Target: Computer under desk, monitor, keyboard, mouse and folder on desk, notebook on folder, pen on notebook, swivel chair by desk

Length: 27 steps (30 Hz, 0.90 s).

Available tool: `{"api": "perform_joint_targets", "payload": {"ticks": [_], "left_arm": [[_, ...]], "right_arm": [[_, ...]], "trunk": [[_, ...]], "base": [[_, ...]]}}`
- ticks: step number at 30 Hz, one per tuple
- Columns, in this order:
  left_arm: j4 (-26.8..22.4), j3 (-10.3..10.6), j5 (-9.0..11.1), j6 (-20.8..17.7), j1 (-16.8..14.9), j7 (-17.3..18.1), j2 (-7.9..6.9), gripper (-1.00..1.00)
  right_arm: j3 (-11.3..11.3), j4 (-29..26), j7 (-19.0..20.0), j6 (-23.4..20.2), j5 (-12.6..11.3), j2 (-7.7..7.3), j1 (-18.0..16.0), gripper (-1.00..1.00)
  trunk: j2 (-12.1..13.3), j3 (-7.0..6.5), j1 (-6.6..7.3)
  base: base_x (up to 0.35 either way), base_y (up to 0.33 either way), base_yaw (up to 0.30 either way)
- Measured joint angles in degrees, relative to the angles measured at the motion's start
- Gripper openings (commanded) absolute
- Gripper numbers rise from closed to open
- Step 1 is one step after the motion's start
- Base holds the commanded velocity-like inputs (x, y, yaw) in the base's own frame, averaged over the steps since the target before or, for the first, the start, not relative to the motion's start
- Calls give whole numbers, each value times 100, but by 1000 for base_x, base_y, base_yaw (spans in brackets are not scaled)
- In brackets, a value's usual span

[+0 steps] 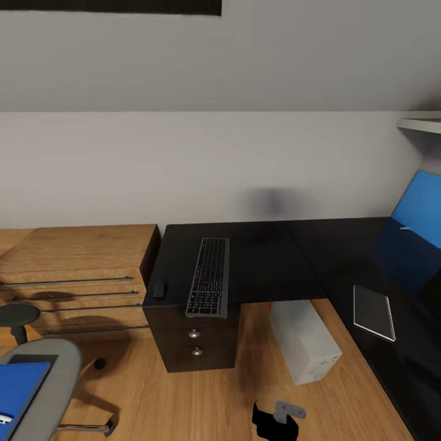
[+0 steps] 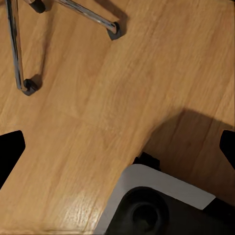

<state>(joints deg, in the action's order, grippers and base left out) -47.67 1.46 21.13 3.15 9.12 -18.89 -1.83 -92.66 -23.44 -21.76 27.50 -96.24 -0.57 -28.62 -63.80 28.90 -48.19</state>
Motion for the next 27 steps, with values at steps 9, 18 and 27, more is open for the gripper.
{"api": "perform_joint_targets", "payload": {"ticks": [9, 18, 27], "left_arm": [[101, 2, -2, -41, 0, 0, 131, 100], [156, -3, -2, -39, 0, -5, 141, 100], [160, -3, -8, -39, 0, -4, 142, 100]], "right_arm": [[-291, 49, 22, 14, -9, 129, 294, 100], [-319, 340, 50, 52, 2, 99, 585, 100], [-331, 550, 57, 71, 91, 103, 716, 100]], "trunk": [[0, 0, 0], [0, 0, 0], [0, 0, 0]], "base": [[0, 0, 0], [0, 0, 0], [0, 0, 0]]}}
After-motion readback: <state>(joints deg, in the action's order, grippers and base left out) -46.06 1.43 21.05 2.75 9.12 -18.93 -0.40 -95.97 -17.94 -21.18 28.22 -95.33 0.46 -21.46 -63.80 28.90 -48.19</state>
